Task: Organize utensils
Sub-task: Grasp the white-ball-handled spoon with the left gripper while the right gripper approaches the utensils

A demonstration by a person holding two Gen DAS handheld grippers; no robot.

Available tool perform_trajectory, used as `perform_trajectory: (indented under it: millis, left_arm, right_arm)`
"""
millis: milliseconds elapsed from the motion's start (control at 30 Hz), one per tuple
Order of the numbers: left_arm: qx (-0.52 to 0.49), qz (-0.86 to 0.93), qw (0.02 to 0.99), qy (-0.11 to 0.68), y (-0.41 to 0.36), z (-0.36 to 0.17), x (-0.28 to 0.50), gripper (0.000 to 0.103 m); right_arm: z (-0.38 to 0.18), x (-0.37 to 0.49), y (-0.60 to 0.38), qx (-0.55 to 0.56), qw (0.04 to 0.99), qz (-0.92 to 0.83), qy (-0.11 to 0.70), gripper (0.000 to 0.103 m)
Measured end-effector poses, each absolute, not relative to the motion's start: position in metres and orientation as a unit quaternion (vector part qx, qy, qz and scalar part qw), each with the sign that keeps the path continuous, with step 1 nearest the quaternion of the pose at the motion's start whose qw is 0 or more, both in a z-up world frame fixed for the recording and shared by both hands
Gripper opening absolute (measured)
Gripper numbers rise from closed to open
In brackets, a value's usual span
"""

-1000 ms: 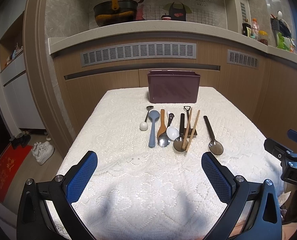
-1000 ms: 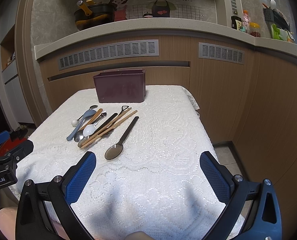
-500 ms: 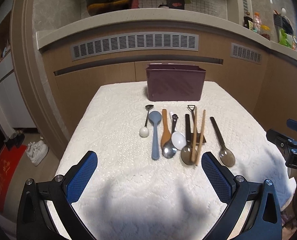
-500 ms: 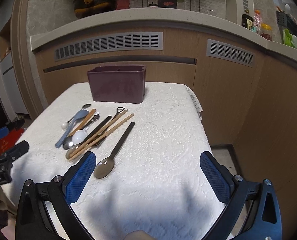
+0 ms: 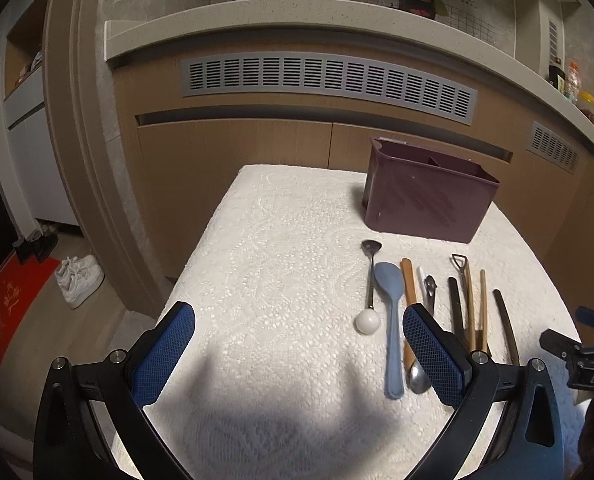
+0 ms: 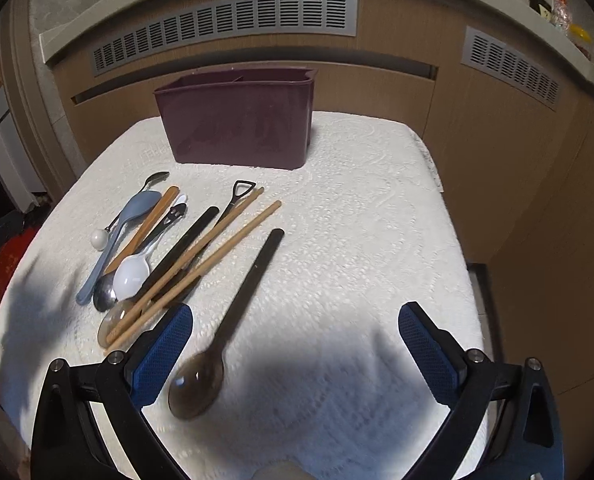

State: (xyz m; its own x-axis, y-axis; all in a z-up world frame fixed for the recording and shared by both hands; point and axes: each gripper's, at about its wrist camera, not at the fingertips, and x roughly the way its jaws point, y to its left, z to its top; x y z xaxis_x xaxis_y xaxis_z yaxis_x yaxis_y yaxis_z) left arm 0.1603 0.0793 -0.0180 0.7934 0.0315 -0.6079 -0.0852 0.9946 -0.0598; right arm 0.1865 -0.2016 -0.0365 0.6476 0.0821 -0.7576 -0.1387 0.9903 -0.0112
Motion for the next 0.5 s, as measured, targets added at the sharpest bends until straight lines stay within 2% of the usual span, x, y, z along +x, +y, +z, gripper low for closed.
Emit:
perform_trajectory:
  millis: [67,167,233,333,367,400,500]
  left_arm:
    - [-0.045,0.027,0.944,0.325,0.082,-0.022,0.167,0.103]
    - [-0.049,0.012,0.941,0.334,0.08,-0.026,0.176,0.101]
    - [-0.049,-0.004,0.939,0.341,0.078,-0.028,0.182,0.094]
    - [-0.046,-0.041,0.929,0.364,0.073,-0.031,0.197,0.07]
    - [-0.048,-0.057,0.924,0.376,0.072,-0.033,0.2,0.057]
    - [-0.05,-0.078,0.917,0.389,0.069,-0.036,0.204,0.05]
    - [-0.03,-0.118,0.904,0.409,0.055,-0.046,0.207,0.044]
  right_arm:
    - [-0.04,0.197,-0.192,-0.036,0.902,0.065,0.424,0.087]
    - [-0.052,0.215,-0.18,-0.033,0.891,0.068,0.448,0.078]
    - [-0.06,0.227,-0.173,-0.031,0.883,0.068,0.463,0.075]
    - [-0.064,0.236,-0.169,-0.033,0.881,0.072,0.466,0.075]
    - [-0.062,0.237,-0.169,-0.037,0.885,0.07,0.46,0.075]
    - [-0.06,0.237,-0.169,-0.045,0.889,0.068,0.451,0.075]
    - [-0.054,0.23,-0.17,-0.071,0.902,0.063,0.422,0.076]
